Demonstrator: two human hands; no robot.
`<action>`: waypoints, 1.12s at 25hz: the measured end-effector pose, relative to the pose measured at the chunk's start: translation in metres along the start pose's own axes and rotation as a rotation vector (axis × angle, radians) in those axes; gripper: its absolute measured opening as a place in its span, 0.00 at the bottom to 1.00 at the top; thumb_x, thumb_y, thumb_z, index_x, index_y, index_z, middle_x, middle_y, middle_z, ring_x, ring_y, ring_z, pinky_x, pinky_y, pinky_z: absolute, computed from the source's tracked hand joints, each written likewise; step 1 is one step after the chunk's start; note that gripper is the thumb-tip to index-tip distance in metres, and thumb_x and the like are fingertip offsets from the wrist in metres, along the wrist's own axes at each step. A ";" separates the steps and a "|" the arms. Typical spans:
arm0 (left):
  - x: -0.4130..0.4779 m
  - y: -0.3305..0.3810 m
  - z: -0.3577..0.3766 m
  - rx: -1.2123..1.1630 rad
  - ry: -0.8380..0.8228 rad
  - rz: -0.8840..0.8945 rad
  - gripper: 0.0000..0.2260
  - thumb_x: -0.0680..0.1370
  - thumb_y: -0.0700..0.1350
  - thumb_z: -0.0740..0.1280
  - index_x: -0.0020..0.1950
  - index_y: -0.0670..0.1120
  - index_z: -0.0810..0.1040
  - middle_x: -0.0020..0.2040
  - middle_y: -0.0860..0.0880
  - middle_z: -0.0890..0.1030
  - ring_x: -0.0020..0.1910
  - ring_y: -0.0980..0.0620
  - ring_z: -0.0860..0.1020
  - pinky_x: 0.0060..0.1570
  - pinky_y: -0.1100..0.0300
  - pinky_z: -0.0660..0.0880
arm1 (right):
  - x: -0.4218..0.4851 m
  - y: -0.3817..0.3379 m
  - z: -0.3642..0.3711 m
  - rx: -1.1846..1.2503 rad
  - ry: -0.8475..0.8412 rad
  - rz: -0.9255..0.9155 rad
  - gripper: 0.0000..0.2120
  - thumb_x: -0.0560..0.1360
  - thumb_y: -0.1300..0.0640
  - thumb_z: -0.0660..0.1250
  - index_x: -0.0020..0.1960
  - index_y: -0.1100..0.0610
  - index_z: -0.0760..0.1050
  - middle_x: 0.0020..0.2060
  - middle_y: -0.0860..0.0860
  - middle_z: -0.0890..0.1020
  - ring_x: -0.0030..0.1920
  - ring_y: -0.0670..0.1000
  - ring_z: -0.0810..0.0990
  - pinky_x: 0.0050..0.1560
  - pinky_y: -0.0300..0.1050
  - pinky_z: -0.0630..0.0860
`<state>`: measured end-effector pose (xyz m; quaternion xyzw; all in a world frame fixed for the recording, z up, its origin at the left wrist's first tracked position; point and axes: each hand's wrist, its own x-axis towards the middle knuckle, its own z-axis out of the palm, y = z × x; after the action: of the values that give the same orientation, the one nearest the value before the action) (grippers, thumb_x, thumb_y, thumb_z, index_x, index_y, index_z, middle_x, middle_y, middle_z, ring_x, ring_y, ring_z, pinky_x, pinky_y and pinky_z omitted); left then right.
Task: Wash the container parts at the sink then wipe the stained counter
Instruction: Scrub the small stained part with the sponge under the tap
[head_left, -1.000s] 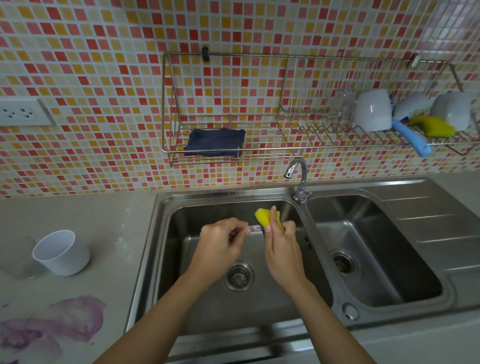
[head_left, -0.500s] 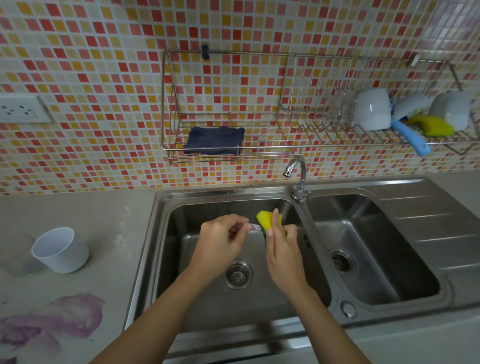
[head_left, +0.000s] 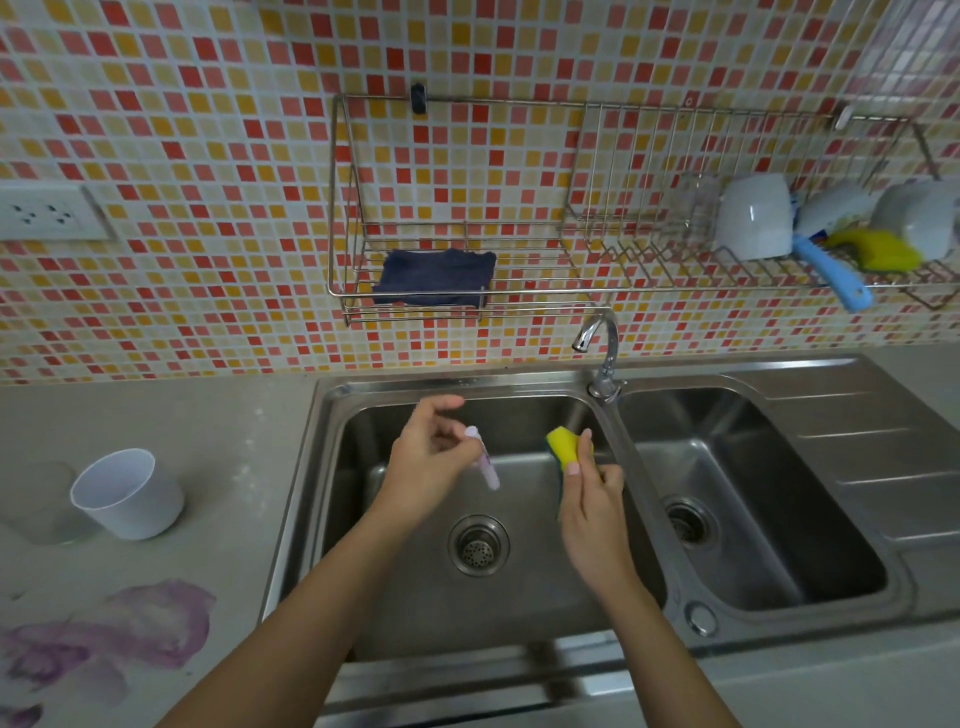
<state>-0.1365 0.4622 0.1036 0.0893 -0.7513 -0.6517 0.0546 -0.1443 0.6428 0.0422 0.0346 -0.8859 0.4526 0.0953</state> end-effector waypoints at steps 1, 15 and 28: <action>0.001 0.002 0.002 -0.141 -0.001 -0.065 0.17 0.75 0.35 0.65 0.61 0.48 0.69 0.41 0.46 0.78 0.47 0.46 0.81 0.50 0.57 0.77 | 0.001 -0.001 0.000 0.010 -0.002 0.001 0.24 0.80 0.52 0.50 0.75 0.52 0.50 0.47 0.56 0.66 0.39 0.52 0.72 0.40 0.42 0.63; 0.002 -0.013 0.017 -0.760 -0.071 -0.533 0.10 0.74 0.29 0.56 0.50 0.34 0.75 0.46 0.38 0.78 0.42 0.49 0.79 0.40 0.66 0.79 | 0.006 0.000 -0.004 0.075 0.032 -0.065 0.23 0.80 0.52 0.50 0.72 0.47 0.47 0.45 0.53 0.65 0.39 0.46 0.71 0.39 0.36 0.63; -0.006 -0.020 0.020 -0.061 0.024 -0.070 0.07 0.72 0.36 0.71 0.49 0.43 0.81 0.45 0.49 0.83 0.44 0.55 0.80 0.41 0.68 0.76 | 0.009 0.003 -0.005 0.037 0.064 -0.206 0.26 0.77 0.47 0.49 0.73 0.47 0.47 0.46 0.52 0.64 0.40 0.42 0.70 0.41 0.35 0.64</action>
<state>-0.1336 0.4804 0.0807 0.1214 -0.7268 -0.6746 0.0436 -0.1525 0.6489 0.0451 0.1126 -0.8656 0.4577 0.1688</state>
